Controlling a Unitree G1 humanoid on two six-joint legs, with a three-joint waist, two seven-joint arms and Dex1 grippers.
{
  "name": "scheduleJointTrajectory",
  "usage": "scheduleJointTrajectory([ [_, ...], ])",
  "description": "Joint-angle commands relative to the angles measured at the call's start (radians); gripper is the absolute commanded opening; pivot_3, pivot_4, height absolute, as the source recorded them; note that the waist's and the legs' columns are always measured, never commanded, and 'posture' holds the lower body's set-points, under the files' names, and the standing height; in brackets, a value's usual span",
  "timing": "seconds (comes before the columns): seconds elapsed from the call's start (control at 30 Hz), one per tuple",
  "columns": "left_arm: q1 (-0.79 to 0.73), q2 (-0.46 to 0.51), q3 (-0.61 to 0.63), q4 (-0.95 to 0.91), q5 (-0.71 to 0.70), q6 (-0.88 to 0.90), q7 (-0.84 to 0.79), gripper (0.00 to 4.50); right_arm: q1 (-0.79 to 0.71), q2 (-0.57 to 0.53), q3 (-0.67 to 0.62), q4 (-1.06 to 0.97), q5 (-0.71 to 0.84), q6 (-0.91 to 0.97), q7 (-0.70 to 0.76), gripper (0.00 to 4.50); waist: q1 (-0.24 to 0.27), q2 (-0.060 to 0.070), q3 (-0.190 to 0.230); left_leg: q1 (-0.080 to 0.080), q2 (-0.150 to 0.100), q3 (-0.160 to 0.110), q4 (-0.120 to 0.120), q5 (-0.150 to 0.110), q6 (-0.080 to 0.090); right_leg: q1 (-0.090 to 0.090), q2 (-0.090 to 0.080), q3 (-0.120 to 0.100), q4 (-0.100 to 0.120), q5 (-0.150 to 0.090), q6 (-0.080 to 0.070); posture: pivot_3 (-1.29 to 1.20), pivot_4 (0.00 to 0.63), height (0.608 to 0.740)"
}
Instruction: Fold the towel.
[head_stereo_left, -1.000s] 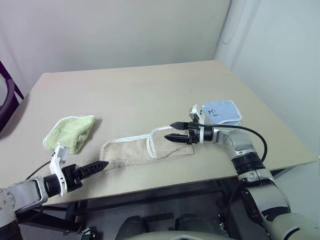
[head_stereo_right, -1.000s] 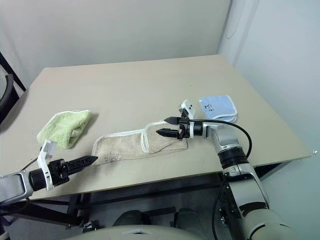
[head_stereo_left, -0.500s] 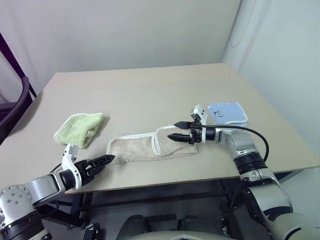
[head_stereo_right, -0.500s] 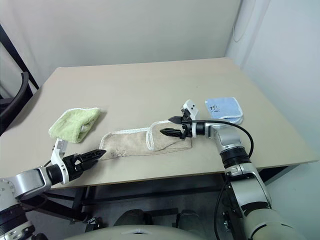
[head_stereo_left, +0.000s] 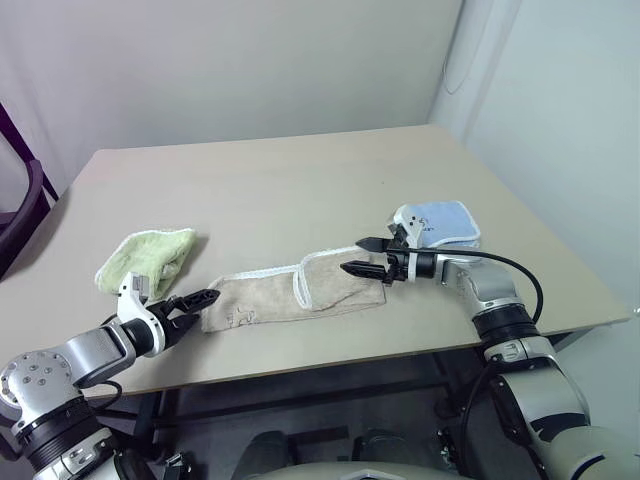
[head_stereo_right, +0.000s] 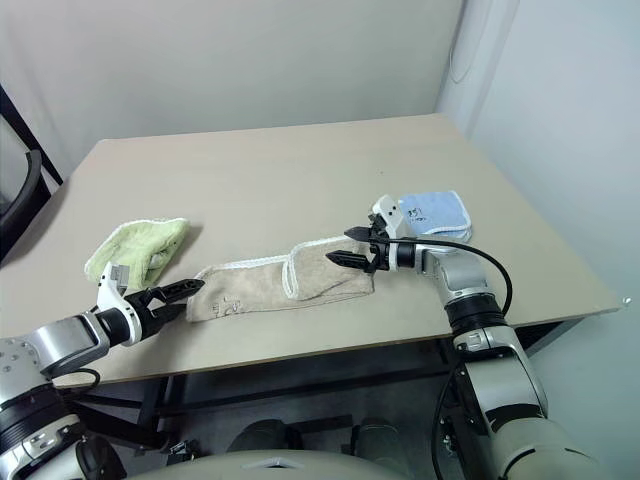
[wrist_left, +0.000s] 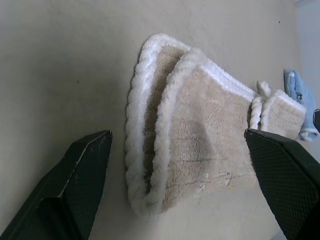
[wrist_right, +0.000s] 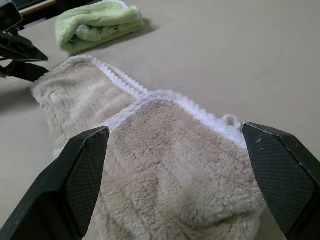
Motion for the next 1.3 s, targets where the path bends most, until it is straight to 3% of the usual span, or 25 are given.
scheduleJointTrajectory([
  [0.03,-0.009,-0.003,-0.010,0.011,0.031,-0.008,0.011,3.85,-0.009,-0.014,-0.022,-0.035,0.000,-0.016,-0.008,4.50,0.001,0.000,0.000,0.000,0.000,0.000,0.000,0.000,0.000,0.000,0.000,0.000,0.000,0.000,0.000,0.00,0.000,0.740],
  [0.4,-0.059,-0.051,0.002,0.016,0.043,0.024,0.015,0.05,-0.022,-0.027,-0.024,-0.010,-0.008,-0.011,-0.036,4.50,0.004,0.000,0.000,-0.009,0.000,0.000,0.000,0.000,0.000,-0.003,-0.001,0.000,-0.013,0.000,0.000,0.00,0.000,0.740],
  [0.63,-0.086,-0.039,0.028,-0.007,0.013,0.046,-0.016,0.05,-0.014,-0.033,-0.038,-0.006,-0.014,-0.018,-0.052,4.50,0.003,0.000,0.000,-0.012,0.000,0.000,-0.004,0.000,0.000,-0.004,0.000,0.000,-0.015,0.000,0.001,0.00,0.000,0.740],
  [0.87,-0.008,0.156,-0.090,-0.105,-0.340,0.054,-0.180,0.05,-0.006,-0.040,-0.069,-0.019,0.006,-0.010,-0.046,4.50,-0.003,-0.001,0.001,-0.012,0.000,0.000,-0.005,0.000,0.000,-0.005,0.000,0.000,-0.016,0.000,0.000,0.00,0.000,0.740],
  [1.03,-0.107,0.243,-0.183,-0.009,-0.456,0.007,-0.163,0.05,-0.005,-0.032,-0.108,-0.032,0.035,0.000,-0.053,4.50,0.005,0.000,0.002,-0.010,0.000,0.000,-0.005,0.000,0.000,-0.005,0.000,0.000,-0.016,0.000,0.000,0.00,0.000,0.740],
  [1.3,-0.292,0.199,-0.395,0.142,-0.376,-0.056,-0.227,0.05,0.033,-0.037,-0.137,-0.062,0.035,-0.005,-0.121,4.50,0.003,0.000,0.002,-0.012,0.000,0.001,-0.005,0.000,0.000,-0.004,0.000,0.000,-0.016,0.000,0.000,0.00,0.000,0.740],
])
